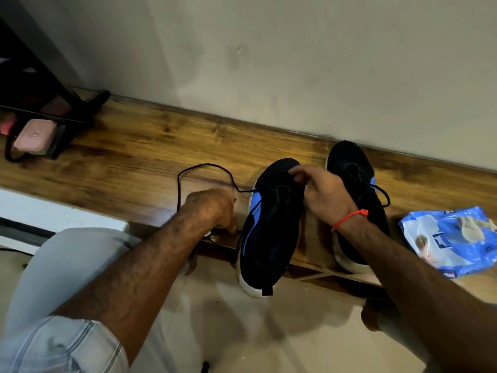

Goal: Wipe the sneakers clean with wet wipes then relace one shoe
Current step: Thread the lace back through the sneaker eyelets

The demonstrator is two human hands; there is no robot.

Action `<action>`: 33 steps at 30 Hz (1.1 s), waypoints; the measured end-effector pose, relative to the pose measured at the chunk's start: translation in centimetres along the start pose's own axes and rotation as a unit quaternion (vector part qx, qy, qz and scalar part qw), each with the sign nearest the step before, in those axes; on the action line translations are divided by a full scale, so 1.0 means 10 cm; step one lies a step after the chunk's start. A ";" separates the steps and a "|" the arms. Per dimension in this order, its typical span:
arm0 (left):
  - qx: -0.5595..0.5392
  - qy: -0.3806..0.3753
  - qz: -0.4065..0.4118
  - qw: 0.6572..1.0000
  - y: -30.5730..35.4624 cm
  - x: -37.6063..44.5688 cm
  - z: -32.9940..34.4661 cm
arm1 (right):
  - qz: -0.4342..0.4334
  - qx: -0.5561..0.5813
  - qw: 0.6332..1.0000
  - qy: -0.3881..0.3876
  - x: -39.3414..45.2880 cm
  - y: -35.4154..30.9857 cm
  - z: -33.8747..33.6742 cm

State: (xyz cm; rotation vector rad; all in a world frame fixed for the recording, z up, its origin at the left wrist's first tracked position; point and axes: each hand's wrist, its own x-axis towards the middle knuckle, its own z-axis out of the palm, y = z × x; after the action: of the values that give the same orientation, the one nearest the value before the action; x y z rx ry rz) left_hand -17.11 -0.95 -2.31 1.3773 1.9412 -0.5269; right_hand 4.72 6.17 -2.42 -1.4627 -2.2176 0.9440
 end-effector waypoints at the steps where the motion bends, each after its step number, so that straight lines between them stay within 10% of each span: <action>1: 0.029 0.063 0.004 0.998 0.06 -0.01 -0.02 | 0.030 0.065 0.997 0.031 0.00 0.01 -0.02; 5: -0.006 0.207 -0.018 0.978 0.15 0.06 0.04 | 0.085 0.088 0.990 0.064 -0.14 0.04 -0.06; 15: -0.009 0.212 -0.046 0.976 0.22 0.19 0.14 | 0.158 0.040 0.985 -0.057 -0.21 0.06 0.10; 21: -0.240 0.343 0.152 0.895 0.36 0.12 -0.02 | 0.139 -0.004 0.986 -0.089 -0.28 -0.05 0.05; 33: -0.267 0.298 0.203 0.894 0.57 0.03 0.08 | 0.048 -0.090 0.995 0.015 -0.36 -0.03 0.06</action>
State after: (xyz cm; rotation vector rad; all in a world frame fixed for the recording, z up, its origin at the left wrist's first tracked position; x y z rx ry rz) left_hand -11.56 0.73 -2.72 1.6031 1.9339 0.6632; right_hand 5.69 2.65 -2.37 -1.6641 -2.2787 0.7618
